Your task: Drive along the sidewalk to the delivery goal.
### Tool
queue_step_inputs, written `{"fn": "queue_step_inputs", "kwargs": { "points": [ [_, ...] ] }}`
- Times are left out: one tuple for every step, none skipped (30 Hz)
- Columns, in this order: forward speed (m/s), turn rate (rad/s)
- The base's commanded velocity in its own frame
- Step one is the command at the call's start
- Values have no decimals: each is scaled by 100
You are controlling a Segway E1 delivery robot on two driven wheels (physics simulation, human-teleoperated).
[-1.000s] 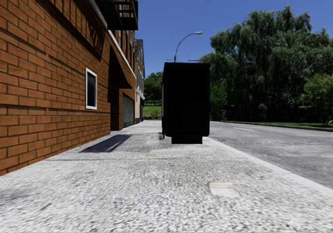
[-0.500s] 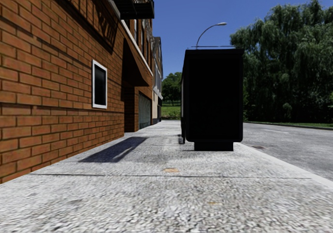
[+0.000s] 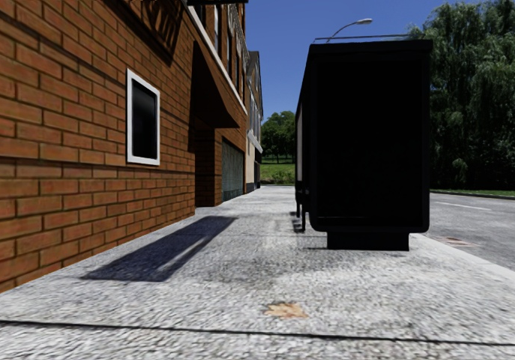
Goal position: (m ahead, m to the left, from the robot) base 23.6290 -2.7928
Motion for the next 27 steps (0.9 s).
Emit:
{"fn": "queue_step_inputs", "kwargs": {
  "points": [
    [200, 0],
    [200, 0],
    [200, 0],
    [200, 0],
    [200, 0],
    [200, 0],
    [200, 0],
    [200, 0],
    [200, 0],
    [200, 0],
    [200, 0],
    [200, 0],
    [200, 0],
    [200, 0],
    [200, 0],
    [200, 2],
    [200, 9],
    [200, 9],
    [200, 13],
    [200, 16],
    [200, 18],
    [200, 18],
    [200, 19],
    [200, 19],
    [200, 19],
    [200, 19],
    [200, 0]
  ]
}}
